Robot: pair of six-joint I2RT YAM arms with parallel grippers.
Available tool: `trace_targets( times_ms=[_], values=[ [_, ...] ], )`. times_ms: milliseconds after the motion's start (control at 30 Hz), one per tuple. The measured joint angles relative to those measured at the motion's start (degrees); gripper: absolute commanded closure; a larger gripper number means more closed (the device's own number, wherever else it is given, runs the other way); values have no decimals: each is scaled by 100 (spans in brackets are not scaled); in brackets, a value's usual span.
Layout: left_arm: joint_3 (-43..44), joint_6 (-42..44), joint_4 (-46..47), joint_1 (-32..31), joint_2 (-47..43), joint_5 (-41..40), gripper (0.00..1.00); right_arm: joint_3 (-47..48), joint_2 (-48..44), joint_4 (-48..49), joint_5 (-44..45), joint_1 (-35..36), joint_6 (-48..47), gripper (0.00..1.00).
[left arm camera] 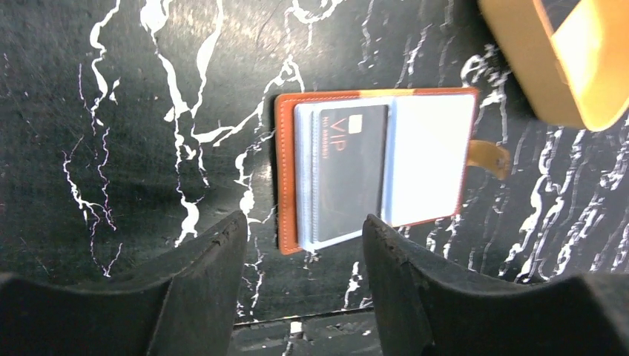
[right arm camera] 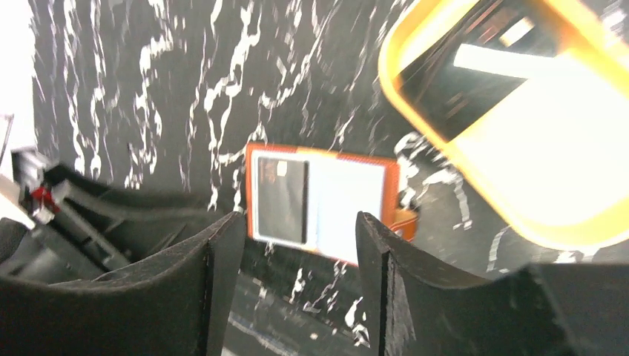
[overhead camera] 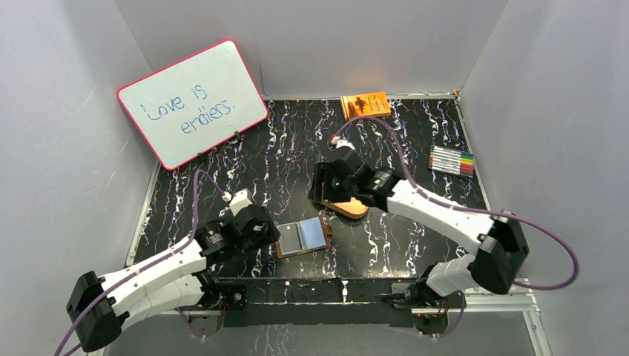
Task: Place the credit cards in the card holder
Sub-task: Insert the credit card into the card holder, then pick up the credit card from the storage box.
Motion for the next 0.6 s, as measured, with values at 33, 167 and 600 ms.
trace_targets(
  times_ms=[33,167,600],
  values=[
    [103,50,-81,0,-44,-37,38,-7,-149,-17,140,-81,-79,33],
    [409,354,-308,0,-153,-170,25,-236,-765,133,402,-734,-424,32],
    [367,1005,-345,0,-975,-350,14,-1032,-415,1283,-1082,-2507,-752,31]
  ],
)
